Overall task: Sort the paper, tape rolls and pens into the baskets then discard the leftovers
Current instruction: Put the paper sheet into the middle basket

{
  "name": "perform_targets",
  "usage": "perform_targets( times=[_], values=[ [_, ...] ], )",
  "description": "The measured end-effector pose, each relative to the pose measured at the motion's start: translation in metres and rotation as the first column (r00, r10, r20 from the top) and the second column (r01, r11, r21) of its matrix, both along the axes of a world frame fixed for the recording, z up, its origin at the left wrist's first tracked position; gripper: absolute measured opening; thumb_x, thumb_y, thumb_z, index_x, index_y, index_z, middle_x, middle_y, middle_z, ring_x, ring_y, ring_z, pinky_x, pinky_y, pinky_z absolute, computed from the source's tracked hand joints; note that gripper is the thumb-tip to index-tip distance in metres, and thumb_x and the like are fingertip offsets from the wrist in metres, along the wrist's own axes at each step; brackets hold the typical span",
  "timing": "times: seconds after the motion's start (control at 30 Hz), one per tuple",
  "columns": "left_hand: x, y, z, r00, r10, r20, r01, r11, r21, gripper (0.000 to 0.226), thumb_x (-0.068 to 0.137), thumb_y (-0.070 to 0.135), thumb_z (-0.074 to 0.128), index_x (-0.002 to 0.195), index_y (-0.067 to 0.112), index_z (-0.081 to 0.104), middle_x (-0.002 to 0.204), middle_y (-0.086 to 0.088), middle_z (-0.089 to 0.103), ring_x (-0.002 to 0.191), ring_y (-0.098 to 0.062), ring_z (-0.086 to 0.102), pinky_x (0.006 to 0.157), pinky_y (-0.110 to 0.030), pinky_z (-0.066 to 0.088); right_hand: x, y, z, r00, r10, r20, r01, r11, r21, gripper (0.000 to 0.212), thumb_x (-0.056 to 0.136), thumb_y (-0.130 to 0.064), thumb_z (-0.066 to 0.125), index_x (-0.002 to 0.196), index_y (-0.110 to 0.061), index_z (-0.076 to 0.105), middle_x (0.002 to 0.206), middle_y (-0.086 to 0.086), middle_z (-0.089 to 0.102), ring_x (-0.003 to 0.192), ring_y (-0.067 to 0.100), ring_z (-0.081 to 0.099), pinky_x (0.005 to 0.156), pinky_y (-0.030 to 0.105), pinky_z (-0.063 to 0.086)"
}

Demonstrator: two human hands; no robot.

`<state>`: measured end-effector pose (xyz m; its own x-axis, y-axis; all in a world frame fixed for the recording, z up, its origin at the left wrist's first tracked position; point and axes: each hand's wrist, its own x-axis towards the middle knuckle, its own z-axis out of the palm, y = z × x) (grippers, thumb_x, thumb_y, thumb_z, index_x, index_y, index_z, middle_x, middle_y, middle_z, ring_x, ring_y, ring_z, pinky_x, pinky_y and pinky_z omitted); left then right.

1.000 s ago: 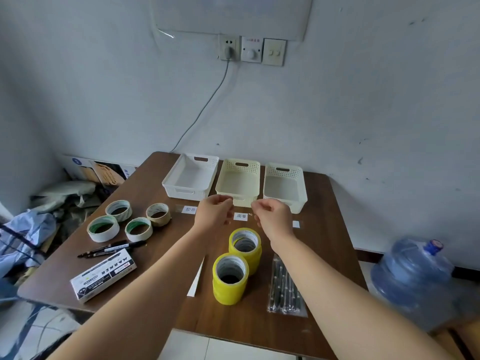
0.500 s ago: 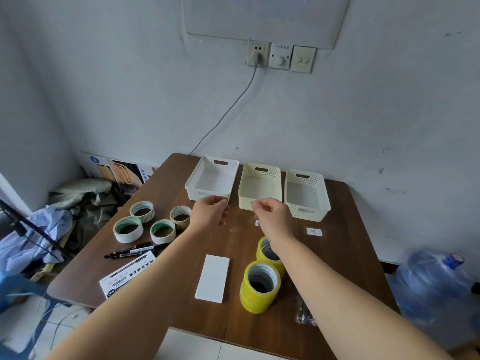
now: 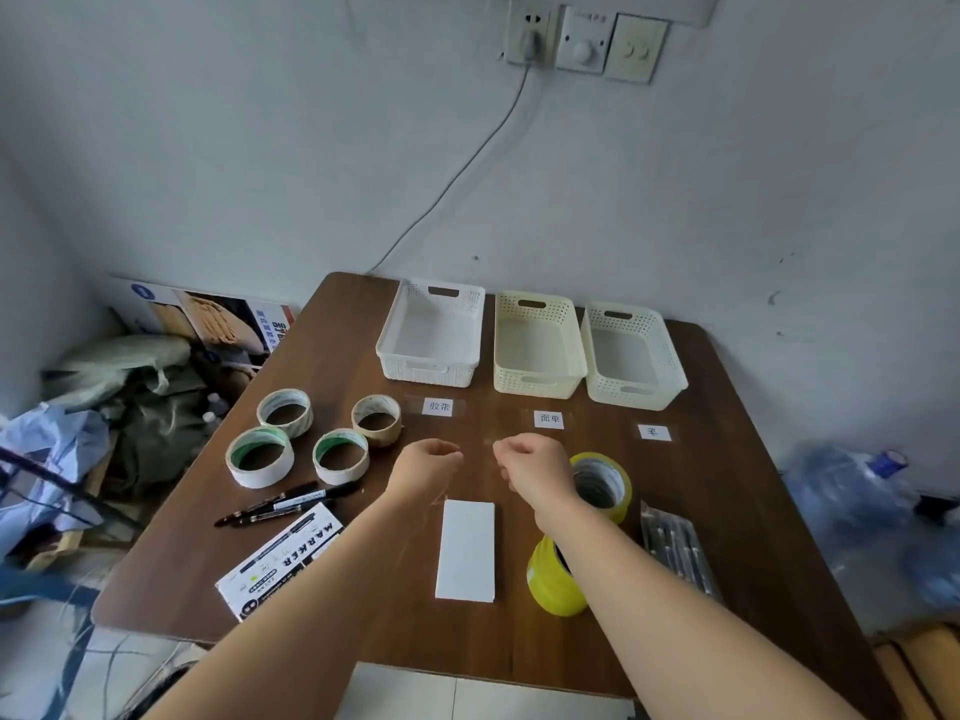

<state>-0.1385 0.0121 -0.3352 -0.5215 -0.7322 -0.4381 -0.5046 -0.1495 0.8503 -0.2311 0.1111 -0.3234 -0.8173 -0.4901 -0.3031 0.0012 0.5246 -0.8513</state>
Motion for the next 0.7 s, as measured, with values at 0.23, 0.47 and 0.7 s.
perform_targets(
  times=[0.23, 0.47, 0.7],
  values=[
    [0.001, 0.0, -0.052, 0.977, -0.108, 0.181, 0.092, 0.991, 0.097, 0.036, 0.091, 0.01, 0.054, 0.127, 0.015, 0.057, 0.121, -0.01, 0.064, 0.107, -0.028, 0.063, 0.078, -0.032, 0.056, 0.019, -0.009, -0.057, 0.959, -0.073, 0.273, 0.003, 0.968, 0.25, 0.024, 0.095, -0.019, 0.048, 0.113, -0.01, 0.061, 0.091, 0.002, 0.058, 0.088, 0.021, 0.058, 0.088, 0.036, 0.052],
    [0.001, 0.005, -0.092, 0.922, -0.214, 0.322, 0.157, 0.968, 0.193, 0.043, 0.091, 0.001, 0.042, 0.134, 0.006, 0.048, 0.134, -0.025, 0.052, 0.126, -0.042, 0.049, 0.101, -0.048, 0.042, 0.024, -0.006, -0.092, 0.907, -0.13, 0.4, -0.031, 0.928, 0.372, 0.022, 0.096, -0.017, 0.043, 0.115, -0.01, 0.052, 0.092, 0.006, 0.055, 0.076, 0.019, 0.053, 0.056, 0.027, 0.042],
    [-0.003, 0.006, -0.113, 0.91, -0.216, 0.353, 0.11, 0.949, 0.296, 0.04, 0.086, 0.0, 0.036, 0.123, -0.005, 0.05, 0.108, -0.017, 0.06, 0.093, -0.034, 0.062, 0.072, -0.043, 0.057, 0.019, -0.002, -0.111, 0.802, -0.301, 0.516, 0.094, 0.917, 0.388, 0.023, 0.095, -0.011, 0.044, 0.117, -0.006, 0.05, 0.082, 0.003, 0.048, 0.068, 0.016, 0.047, 0.067, 0.032, 0.041]
  ],
)
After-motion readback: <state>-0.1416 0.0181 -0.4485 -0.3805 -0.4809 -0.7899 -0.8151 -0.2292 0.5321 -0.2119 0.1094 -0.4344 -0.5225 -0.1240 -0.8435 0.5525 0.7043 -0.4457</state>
